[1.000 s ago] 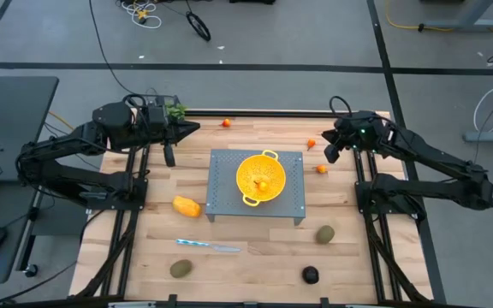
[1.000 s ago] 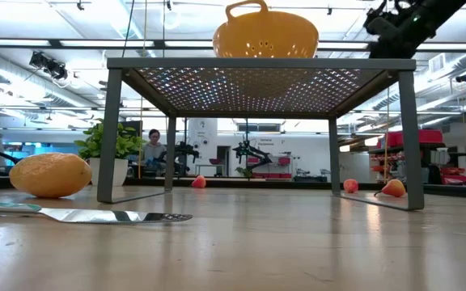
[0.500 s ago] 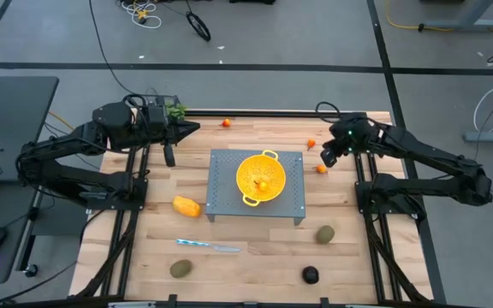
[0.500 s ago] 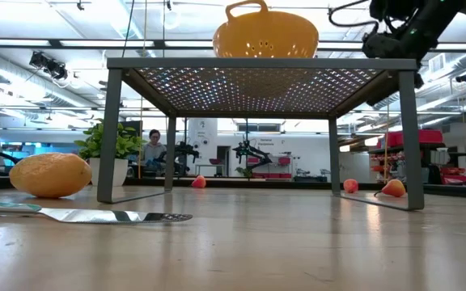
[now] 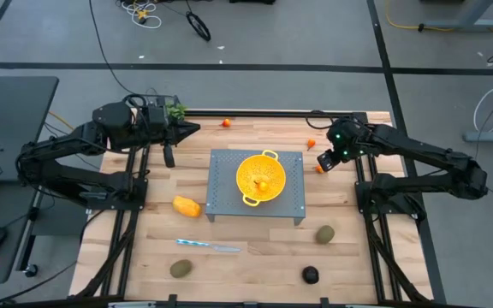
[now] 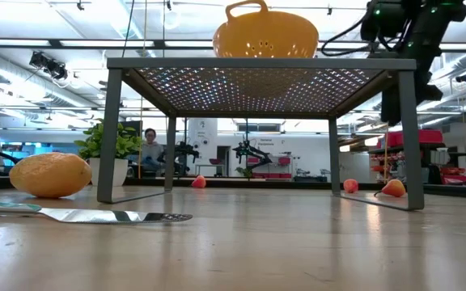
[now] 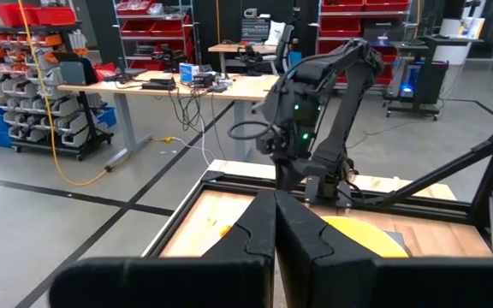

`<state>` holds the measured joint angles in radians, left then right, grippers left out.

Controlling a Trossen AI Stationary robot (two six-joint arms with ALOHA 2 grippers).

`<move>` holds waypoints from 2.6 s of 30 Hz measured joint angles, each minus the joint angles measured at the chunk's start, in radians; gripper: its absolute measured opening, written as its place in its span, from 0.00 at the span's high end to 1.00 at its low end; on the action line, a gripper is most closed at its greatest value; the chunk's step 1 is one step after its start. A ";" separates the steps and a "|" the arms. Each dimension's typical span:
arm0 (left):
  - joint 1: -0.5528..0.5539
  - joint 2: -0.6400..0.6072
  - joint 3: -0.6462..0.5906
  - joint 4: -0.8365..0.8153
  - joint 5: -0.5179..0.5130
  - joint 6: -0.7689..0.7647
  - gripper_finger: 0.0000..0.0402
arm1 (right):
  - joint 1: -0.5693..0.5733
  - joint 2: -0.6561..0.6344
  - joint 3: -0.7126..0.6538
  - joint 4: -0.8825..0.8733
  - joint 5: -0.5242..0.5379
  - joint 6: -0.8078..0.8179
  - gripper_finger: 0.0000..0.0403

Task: Pick & Place Fruit
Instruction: Put the right bottom pear into the strainer bowl on the shelf

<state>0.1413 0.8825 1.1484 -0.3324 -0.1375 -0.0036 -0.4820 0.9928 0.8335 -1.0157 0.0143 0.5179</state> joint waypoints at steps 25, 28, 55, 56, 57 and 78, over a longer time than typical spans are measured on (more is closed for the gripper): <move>0.000 0.000 0.000 0.000 -0.001 0.000 0.99 | 0.000 0.087 0.000 -0.048 0.009 -0.237 0.39; 0.000 0.000 0.000 0.000 -0.001 0.008 0.99 | 0.000 0.087 -0.013 -0.014 0.007 -0.266 0.39; 0.000 0.000 0.000 0.000 -0.001 0.008 0.99 | 0.000 0.087 -0.283 0.317 0.017 -0.279 0.39; 0.000 0.000 0.000 0.000 -0.002 0.008 0.99 | 0.000 0.087 -0.290 0.326 0.019 -0.280 0.39; 0.000 0.000 0.000 0.000 -0.002 0.008 0.99 | 0.000 0.087 -0.297 0.332 0.019 -0.283 0.39; 0.000 0.000 0.000 0.000 -0.001 0.015 0.99 | 0.000 0.087 -0.376 0.443 0.063 -0.385 0.39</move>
<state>0.1411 0.8825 1.1484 -0.3324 -0.1389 0.0118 -0.4816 1.0801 0.4576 -0.5732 0.0769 0.1329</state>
